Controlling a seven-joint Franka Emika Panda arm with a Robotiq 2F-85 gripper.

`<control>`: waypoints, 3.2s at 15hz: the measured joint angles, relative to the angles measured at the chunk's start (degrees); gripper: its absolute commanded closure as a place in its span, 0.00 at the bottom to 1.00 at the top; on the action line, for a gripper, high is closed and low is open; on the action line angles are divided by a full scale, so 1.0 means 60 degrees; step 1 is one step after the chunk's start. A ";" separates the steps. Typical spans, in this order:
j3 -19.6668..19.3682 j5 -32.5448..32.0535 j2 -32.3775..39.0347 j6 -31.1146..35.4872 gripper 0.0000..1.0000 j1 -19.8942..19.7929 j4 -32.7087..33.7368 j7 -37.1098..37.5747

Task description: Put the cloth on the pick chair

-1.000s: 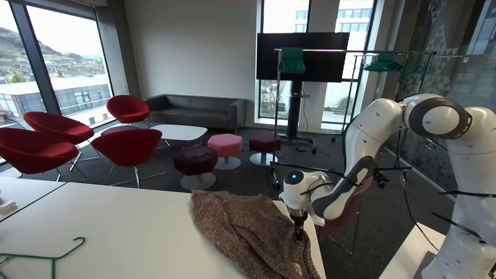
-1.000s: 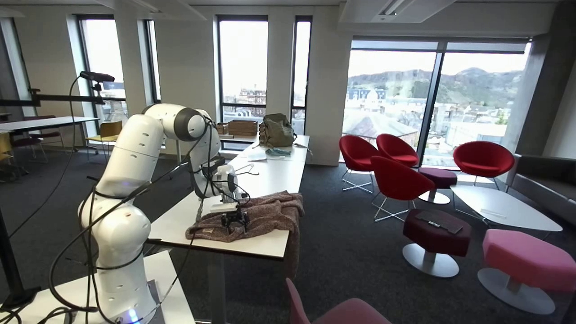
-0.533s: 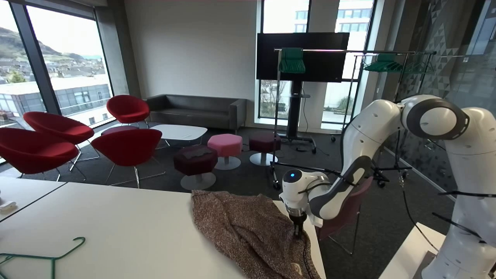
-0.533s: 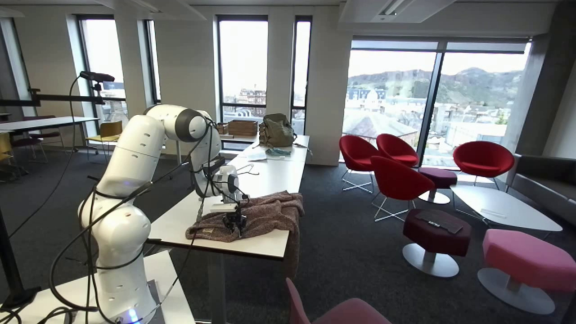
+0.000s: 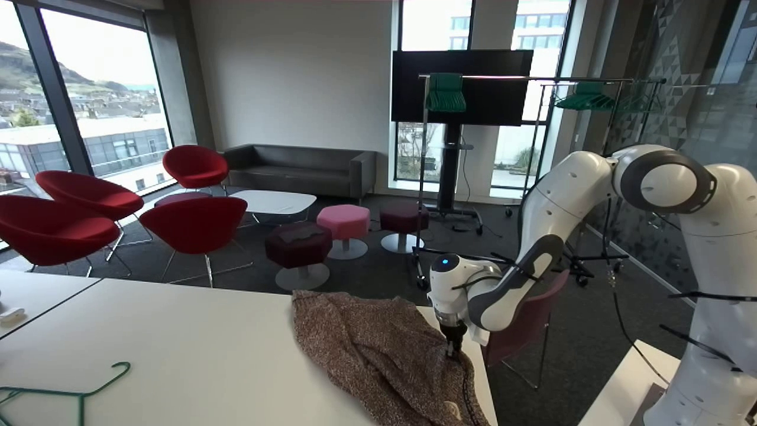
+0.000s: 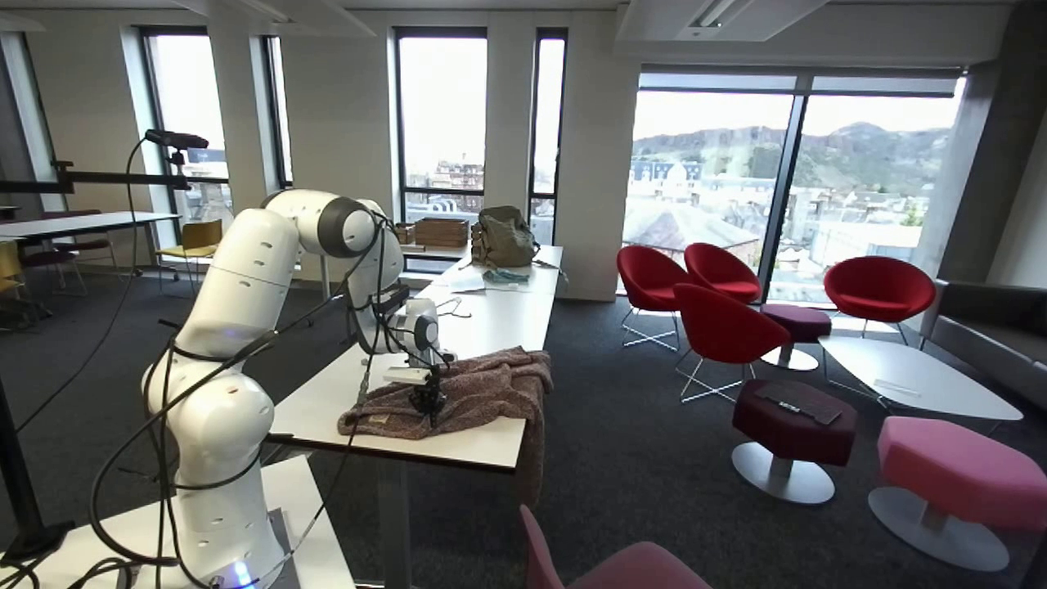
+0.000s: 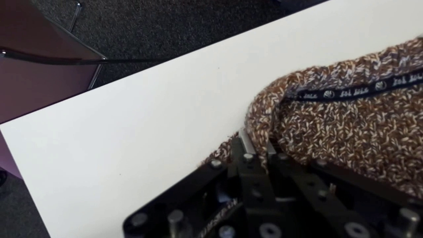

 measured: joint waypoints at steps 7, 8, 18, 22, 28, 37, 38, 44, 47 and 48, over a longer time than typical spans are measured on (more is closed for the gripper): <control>-0.0488 0.0851 -0.1420 0.0613 0.99 -0.0206 -0.0318 0.0404; -0.0562 0.0881 -0.1806 0.0631 0.99 -0.0256 -0.0449 0.0529; -0.0455 0.0894 -0.4420 0.0389 0.99 -0.0683 -0.1155 0.1118; 0.0075 0.1404 -0.4478 0.0395 0.99 -0.0677 -0.1272 0.1013; 0.0358 0.2020 -0.4576 0.0312 0.99 -0.0676 -0.1381 0.0781; 0.0416 0.3003 -0.4692 -0.0007 0.99 -0.0689 -0.1376 0.0023; 0.0411 0.2948 -0.4686 -0.0007 0.99 -0.0749 -0.1355 0.0082; -0.0107 0.2510 -0.5133 -0.0352 0.99 -0.1826 -0.0198 0.0365; -0.0377 0.2472 -0.5400 -0.0896 0.99 -0.2354 0.0520 0.0366; -0.0443 0.2463 -0.5443 -0.1065 0.99 -0.2508 0.0717 0.0374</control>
